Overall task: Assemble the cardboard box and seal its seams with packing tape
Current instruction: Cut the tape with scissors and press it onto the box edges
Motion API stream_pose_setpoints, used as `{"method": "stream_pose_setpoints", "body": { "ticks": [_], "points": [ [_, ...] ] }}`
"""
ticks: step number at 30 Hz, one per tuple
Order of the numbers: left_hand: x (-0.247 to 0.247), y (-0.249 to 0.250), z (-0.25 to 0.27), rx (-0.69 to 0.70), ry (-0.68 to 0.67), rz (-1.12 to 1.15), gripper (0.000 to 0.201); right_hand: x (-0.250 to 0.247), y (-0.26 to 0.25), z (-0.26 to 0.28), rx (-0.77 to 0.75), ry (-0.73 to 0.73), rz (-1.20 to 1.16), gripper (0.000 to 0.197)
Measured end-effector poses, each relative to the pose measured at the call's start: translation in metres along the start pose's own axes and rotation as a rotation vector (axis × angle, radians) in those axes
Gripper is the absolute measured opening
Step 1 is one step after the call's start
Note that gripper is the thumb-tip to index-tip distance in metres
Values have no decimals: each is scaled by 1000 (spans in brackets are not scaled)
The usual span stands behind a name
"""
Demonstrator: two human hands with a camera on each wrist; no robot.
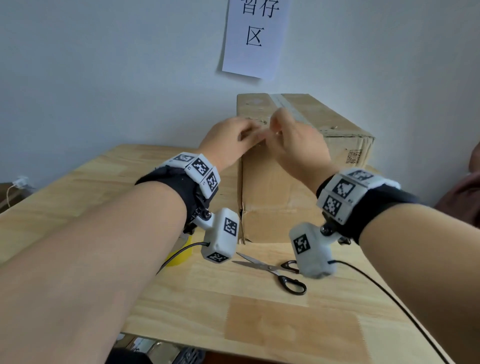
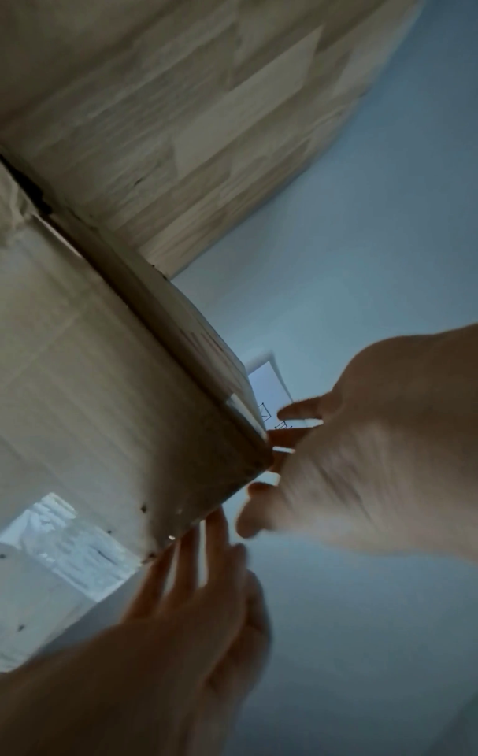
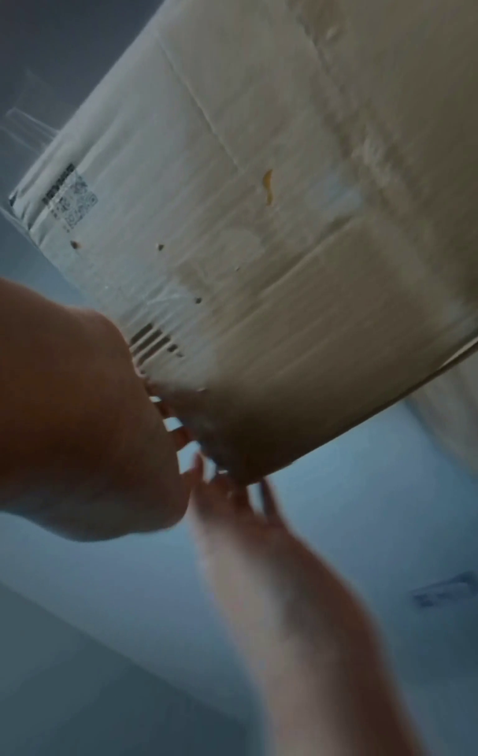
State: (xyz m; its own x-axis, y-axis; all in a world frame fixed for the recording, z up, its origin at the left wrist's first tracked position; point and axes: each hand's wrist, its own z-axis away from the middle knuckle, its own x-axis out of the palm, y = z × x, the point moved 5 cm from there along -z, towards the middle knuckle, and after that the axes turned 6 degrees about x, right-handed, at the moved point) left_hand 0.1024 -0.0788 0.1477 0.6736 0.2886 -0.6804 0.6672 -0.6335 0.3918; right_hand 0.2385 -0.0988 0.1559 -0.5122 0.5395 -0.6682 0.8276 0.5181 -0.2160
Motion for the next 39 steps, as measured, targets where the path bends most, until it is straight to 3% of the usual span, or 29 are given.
{"method": "stream_pose_setpoints", "body": {
  "ticks": [5, 10, 18, 23, 27, 33, 36, 39],
  "points": [
    [4, 0, 2, 68, 19, -68, 32, 8, 30, -15, 27, -259, 337, 46],
    [5, -5, 4, 77, -45, -110, 38, 13, 37, -12, 64, -222, 276, 45],
    [4, -12, -7, 24, -231, -55, 38, 13, 34, -11, 110, -249, 374, 42],
    [4, -11, -3, -28, -89, 37, 33, 8, 32, -4, 77, -274, 419, 49],
    [13, -12, 3, -12, 63, 51, 29, 2, 34, -7, 146, -257, 399, 51],
    [17, -27, 11, 30, 137, 72, 34, 11, 32, -9, 170, -269, 414, 43],
    [17, -29, 13, 45, 43, 17, 43, 9, 31, -8, 171, -278, 405, 38],
    [13, -26, 16, 70, -151, -91, 53, 5, 30, -5, 167, -307, 414, 34]
  ]
}}
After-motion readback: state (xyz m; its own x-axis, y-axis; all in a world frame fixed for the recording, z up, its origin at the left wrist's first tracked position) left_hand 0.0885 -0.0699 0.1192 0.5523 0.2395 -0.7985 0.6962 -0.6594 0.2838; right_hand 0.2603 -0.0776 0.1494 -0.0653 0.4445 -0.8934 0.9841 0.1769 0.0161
